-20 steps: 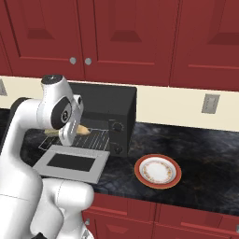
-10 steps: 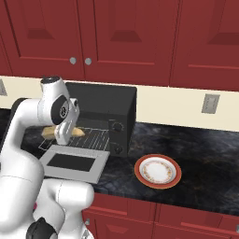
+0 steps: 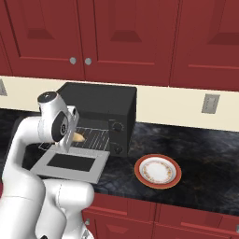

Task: Pull the toaster oven rack outwards. Pick up the baguette from the plate and place it on the toaster oven rack. Close the toaster oven door fully and set the temperature to the lowest setting.

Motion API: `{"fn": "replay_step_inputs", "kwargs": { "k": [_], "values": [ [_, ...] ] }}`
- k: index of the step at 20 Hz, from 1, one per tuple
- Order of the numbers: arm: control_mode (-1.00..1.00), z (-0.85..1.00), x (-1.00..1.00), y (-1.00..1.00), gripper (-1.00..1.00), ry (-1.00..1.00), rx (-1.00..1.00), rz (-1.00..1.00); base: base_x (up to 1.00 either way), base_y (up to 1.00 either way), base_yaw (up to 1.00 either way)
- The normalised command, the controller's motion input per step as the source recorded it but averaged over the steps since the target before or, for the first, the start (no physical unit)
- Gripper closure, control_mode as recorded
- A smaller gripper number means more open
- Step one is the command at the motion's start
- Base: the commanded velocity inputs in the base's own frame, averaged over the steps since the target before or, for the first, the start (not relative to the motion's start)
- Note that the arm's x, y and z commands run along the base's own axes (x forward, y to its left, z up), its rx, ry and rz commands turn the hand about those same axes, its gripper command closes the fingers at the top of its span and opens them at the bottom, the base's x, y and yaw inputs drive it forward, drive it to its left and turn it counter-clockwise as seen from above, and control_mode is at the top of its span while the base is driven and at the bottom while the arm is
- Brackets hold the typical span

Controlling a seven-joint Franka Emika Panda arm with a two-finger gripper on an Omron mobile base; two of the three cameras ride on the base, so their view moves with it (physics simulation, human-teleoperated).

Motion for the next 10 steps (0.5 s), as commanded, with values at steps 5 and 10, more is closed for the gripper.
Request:
{"fn": "replay_step_inputs", "kwargs": {
  "k": [5,10],
  "values": [
    [-1.00,-0.17,0.26,0.00,1.00,-0.04,0.03,0.00,0.00,0.00,0.00],
    [-1.00,-0.04,0.34,0.03,1.00,0.00,0.02,0.00,0.00,0.00,0.00]
  ]
}}
